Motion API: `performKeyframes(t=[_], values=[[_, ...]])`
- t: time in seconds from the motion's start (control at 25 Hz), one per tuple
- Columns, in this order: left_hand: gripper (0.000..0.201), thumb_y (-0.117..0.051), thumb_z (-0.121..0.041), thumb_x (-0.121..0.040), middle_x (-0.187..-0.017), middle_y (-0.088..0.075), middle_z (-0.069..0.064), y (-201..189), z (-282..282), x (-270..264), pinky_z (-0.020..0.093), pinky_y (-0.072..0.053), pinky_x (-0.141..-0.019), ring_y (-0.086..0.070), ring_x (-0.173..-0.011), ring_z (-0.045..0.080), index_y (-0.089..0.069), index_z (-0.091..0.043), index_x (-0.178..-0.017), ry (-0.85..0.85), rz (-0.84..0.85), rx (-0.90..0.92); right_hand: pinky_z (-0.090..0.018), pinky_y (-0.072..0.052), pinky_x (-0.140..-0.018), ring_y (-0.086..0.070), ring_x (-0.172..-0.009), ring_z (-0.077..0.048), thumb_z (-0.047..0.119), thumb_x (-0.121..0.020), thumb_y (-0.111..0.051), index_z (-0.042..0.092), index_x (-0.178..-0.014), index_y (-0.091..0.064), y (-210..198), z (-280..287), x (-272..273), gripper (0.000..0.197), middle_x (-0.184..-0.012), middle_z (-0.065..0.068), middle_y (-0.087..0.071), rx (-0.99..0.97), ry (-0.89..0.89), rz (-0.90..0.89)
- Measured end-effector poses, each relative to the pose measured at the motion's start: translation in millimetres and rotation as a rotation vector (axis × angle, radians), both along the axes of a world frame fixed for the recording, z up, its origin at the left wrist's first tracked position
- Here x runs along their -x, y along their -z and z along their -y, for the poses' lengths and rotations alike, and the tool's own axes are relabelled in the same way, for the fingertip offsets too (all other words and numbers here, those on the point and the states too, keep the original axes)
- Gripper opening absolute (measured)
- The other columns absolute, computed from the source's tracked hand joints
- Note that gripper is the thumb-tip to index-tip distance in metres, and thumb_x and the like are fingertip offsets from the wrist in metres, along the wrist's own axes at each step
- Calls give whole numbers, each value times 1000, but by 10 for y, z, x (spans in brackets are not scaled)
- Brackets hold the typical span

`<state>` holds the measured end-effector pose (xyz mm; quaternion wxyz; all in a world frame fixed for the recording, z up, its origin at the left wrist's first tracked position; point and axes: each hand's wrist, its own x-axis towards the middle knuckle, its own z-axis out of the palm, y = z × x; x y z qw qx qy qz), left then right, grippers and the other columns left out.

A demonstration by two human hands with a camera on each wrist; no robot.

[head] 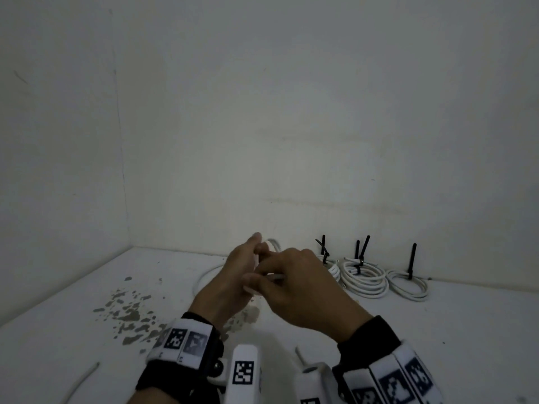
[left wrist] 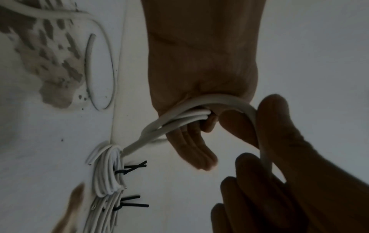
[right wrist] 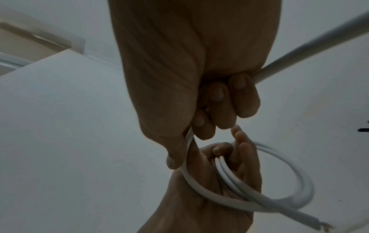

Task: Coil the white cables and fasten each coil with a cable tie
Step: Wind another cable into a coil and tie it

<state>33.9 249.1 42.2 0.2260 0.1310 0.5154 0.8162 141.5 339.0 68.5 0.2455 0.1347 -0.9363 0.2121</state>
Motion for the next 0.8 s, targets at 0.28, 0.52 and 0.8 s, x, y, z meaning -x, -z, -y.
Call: performKeyframes(t=[0.28, 0.52, 0.8], values=[[26, -54, -36, -83, -42, -18, -6, -38, 53, -105, 20, -9, -39, -14, -33, 7, -47, -15, -69, 343, -124, 107, -19, -35, -47, -47, -45, -10, 49, -88, -69, 24, -71, -71, 55, -413, 115, 30, -49, 4, -57, 248, 210, -195], [38, -60, -42, -80, -38, -19, -8, -55, 285, 5, 19, -8, -39, -14, -30, 7, -50, -16, -55, 321, -130, 89, -24, -27, -45, -31, -45, -12, 54, -82, -69, 15, -76, -64, -56, -810, -109, 40, -48, 1, -40, 474, 91, 167], [46, -55, -34, -85, -36, -11, -9, -79, 423, 198, 15, -8, -34, 0, -37, 11, -31, -23, -47, 144, -7, -242, -27, -30, -57, -32, -53, -9, 60, -90, -51, 26, -78, -73, 61, -1103, -167, 43, -56, 8, -35, 278, 139, 248]])
